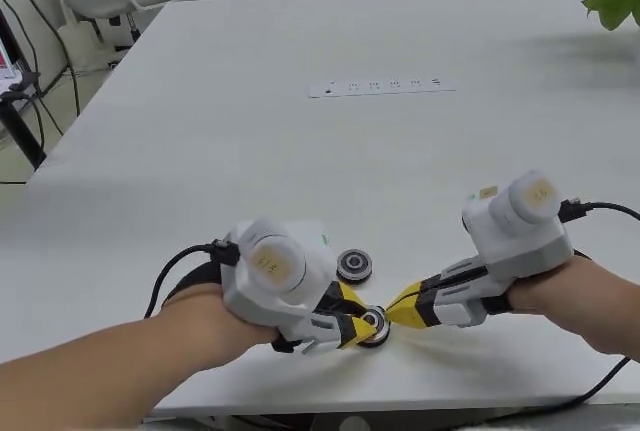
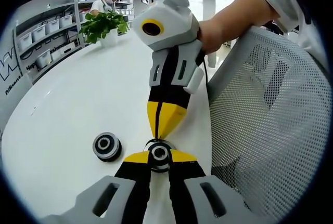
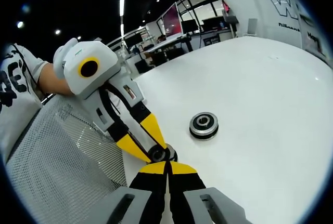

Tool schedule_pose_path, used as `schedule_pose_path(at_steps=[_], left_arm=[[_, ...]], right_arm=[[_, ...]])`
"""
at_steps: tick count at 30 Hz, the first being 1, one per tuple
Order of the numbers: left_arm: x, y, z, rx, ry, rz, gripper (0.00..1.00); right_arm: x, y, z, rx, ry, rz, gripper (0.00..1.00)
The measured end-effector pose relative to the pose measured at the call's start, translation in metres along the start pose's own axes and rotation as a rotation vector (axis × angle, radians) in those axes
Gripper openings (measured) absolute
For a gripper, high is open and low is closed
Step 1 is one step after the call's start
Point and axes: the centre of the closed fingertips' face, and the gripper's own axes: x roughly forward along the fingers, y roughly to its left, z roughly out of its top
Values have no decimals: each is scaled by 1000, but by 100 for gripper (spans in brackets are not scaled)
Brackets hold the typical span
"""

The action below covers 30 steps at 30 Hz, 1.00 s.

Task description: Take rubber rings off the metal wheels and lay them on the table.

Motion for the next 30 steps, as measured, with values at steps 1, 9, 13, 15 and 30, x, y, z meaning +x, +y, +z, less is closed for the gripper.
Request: schedule_pose_path(at_steps=[1, 9, 13, 15, 30], left_arm=[[0, 0, 0, 0, 1, 0, 7], [0, 0, 0, 1, 7, 2, 7], [0, 0, 0, 5, 12, 6, 7], [0, 0, 0, 4, 12, 6, 7], [0, 0, 1, 5, 12, 9, 7]], right_arm=[[0, 0, 0, 3, 0, 0, 0], [1, 5, 2, 7, 2, 6, 0], [2, 5, 2, 1, 1, 11, 0], [2, 7, 2, -9, 3, 15, 0], [6, 26, 13, -57, -19, 83, 0]])
